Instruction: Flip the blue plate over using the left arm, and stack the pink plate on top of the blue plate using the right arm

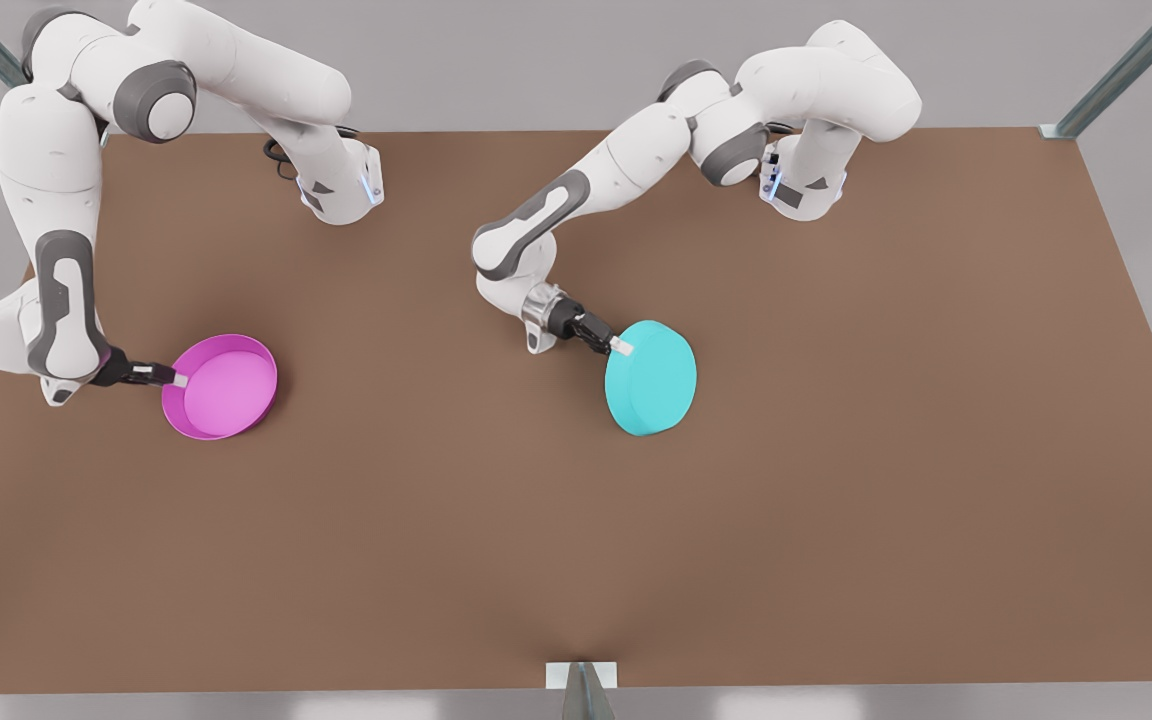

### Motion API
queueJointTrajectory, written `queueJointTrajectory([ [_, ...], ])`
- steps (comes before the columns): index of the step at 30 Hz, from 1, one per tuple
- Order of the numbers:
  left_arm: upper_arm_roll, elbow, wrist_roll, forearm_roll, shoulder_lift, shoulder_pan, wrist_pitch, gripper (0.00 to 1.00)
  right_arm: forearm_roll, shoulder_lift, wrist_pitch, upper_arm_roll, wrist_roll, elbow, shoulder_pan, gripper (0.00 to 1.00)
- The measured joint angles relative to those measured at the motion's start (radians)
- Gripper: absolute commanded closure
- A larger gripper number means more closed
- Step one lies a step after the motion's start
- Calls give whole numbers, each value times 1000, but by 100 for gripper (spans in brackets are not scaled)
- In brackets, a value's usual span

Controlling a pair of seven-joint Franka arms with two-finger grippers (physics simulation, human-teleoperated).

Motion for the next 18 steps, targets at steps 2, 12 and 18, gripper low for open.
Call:
queueJointTrajectory([
  [2,-1,7,-10,-11,1,-2,4,0,0,0,1,0,-1,0,0,44],
  [12,-4,111,-15,-102,29,-42,38,0,-1,2,-1,2,3,8,9,47],
  [18,-26,172,-135,-347,42,-81,51,0,0,12,0,2,2,8,9,54],
])
